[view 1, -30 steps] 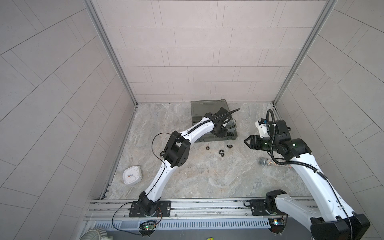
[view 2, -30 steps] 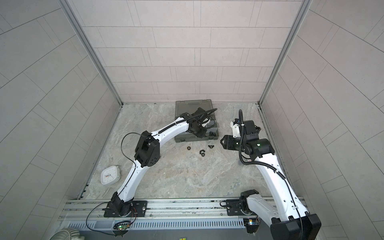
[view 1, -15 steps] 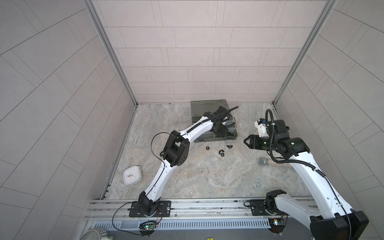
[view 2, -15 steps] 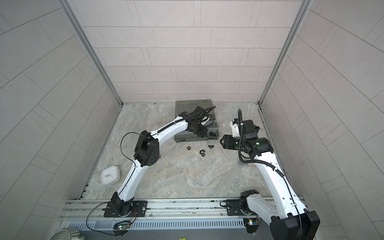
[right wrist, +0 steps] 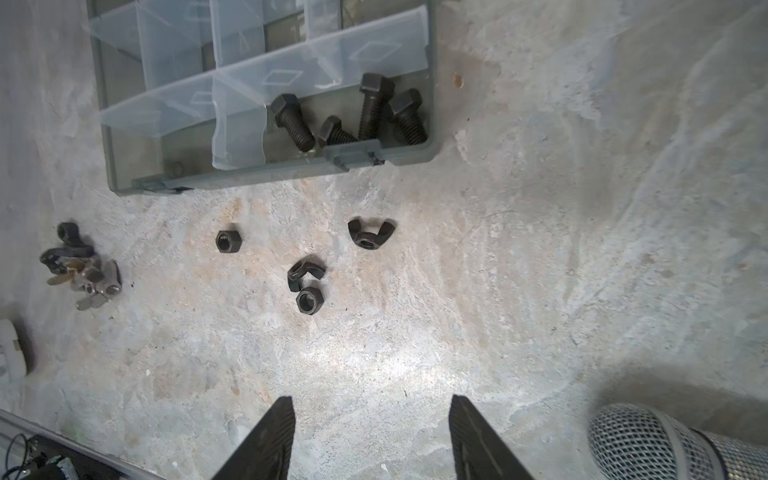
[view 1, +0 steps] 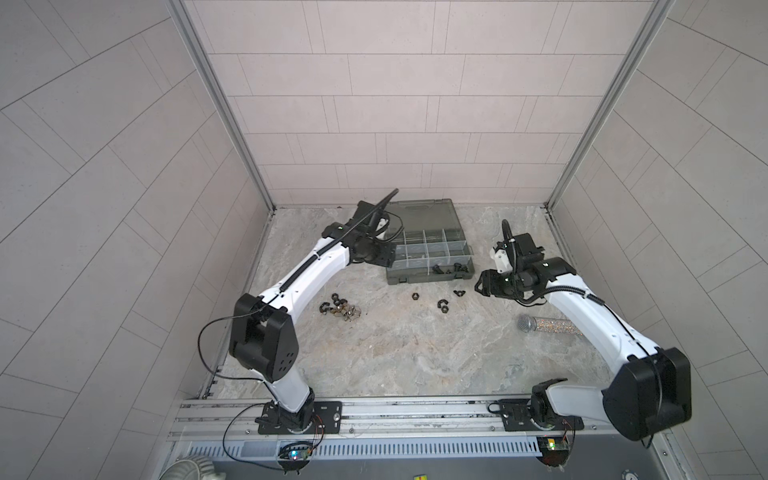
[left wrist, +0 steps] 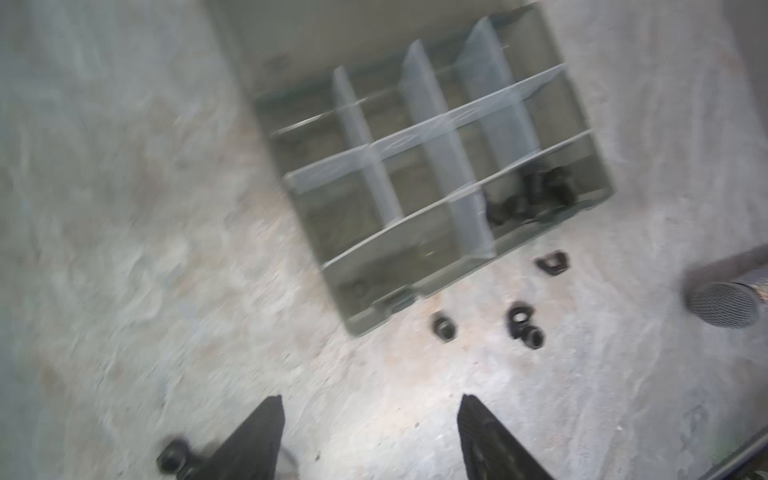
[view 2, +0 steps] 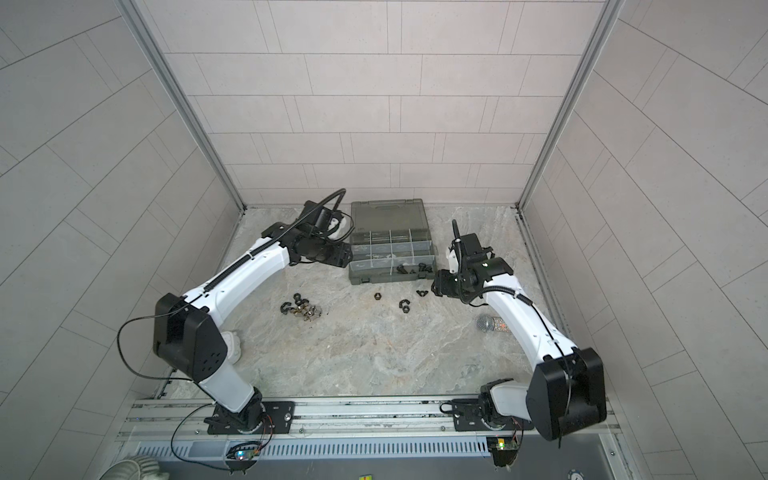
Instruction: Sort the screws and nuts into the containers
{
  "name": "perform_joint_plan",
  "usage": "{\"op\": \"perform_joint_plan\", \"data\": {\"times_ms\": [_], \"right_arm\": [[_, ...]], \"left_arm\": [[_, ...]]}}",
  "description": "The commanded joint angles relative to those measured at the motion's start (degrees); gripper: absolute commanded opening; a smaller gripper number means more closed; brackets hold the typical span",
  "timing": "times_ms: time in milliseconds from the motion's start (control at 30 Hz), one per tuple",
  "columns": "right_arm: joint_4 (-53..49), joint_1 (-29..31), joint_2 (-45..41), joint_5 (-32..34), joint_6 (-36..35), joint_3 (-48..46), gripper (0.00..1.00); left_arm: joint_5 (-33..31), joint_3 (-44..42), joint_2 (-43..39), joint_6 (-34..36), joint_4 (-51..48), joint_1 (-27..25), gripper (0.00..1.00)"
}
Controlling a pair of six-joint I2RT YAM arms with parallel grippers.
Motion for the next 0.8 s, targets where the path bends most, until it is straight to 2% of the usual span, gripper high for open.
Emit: {"op": "perform_joint_plan", "data": {"times_ms": [0, 100, 200, 367, 567, 767], "right_arm": [[0.4, 3.5, 3.6, 2.0, 0.4, 3.1, 0.59], [0.6, 6.8, 8.1, 1.6, 0.1, 5.0, 0.58], [-1.2, 9.1, 13.5, 0.4, -1.2, 8.3, 0.57], [-3.4, 10.7, 21.1, -1.1, -1.6, 12.5, 0.51], [-3.5, 10.0, 23.6, 1.7, -2.3, 13.8, 0.50], [-3.7, 9.2, 25.5, -0.8, -2.8, 15.3, 0.45]], "left_arm": [[2.5, -8.2, -5.5, -3.0, 1.8, 2.2, 0.76], [2.2, -13.6, -10.0, -4.3, 2.9, 3.6, 0.84], [2.0, -17.2, -12.6, -5.9, 3.8, 4.5, 0.88], [3.2, -19.6, -13.7, -7.0, 3.2, 6.3, 0.88], [3.5, -20.2, -14.0, -6.9, 1.8, 8.0, 0.88], [4.0, -19.3, -14.0, -6.9, 1.1, 8.8, 0.88]]}}
